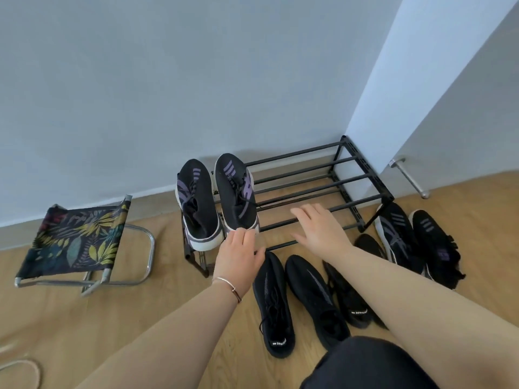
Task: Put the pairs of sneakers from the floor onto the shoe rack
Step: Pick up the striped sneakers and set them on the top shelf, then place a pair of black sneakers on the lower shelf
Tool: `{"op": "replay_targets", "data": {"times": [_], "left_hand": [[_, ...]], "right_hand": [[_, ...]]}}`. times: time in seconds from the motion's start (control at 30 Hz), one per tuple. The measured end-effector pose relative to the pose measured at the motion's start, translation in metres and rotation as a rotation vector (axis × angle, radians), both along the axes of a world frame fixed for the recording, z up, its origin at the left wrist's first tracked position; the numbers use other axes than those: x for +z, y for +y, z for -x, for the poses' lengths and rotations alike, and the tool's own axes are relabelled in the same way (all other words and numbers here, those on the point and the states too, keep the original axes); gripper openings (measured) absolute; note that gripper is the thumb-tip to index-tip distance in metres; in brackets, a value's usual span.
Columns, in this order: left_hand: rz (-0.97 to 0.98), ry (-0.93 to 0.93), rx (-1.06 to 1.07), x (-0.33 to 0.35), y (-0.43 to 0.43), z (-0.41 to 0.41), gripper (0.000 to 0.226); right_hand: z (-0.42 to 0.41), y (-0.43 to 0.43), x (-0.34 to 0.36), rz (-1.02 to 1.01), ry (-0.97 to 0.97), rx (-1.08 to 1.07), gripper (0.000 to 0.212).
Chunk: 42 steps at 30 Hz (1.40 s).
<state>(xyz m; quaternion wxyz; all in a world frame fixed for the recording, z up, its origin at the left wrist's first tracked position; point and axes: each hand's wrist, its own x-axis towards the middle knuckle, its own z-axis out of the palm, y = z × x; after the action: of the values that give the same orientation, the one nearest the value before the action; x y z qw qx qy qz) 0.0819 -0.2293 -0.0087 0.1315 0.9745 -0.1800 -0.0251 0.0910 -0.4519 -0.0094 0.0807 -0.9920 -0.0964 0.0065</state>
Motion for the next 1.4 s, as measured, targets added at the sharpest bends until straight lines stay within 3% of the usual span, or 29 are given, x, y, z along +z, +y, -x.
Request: {"op": "replay_targets", "data": {"times": [0.17,0.37,0.47,0.63,0.97,1.17,1.4], "left_hand": [[-0.086,0.189,0.043,-0.063,-0.014,0.036,0.050],[-0.162,0.498,0.254,-0.135,-0.021,0.076,0.076],[-0.227,0.593,0.279,-0.163,-0.023,0.086,0.078],[-0.140,0.728,0.393,-0.183,-0.028,0.093,0.073],[0.197,0.820,0.650,-0.194,-0.025,0.095,0.048],[0.218,0.737,0.662,-0.198,-0.022,0.101,0.029],[0.288,0.667,0.702,-0.195,-0.014,0.106,0.017]], "right_hand": [[0.057,-0.040,-0.051,-0.032,0.177,-0.079,0.054],[0.099,-0.051,-0.114,-0.120,0.429,-0.236,0.060],[0.107,-0.049,-0.141,-0.146,0.507,-0.314,0.065],[0.116,-0.043,-0.168,-0.146,0.593,-0.445,0.067],[0.114,-0.034,-0.180,-0.119,0.526,-0.623,0.034],[0.104,-0.028,-0.179,-0.073,0.617,-0.695,0.029],[0.128,-0.016,-0.181,-0.151,0.454,-0.708,0.020]]}}
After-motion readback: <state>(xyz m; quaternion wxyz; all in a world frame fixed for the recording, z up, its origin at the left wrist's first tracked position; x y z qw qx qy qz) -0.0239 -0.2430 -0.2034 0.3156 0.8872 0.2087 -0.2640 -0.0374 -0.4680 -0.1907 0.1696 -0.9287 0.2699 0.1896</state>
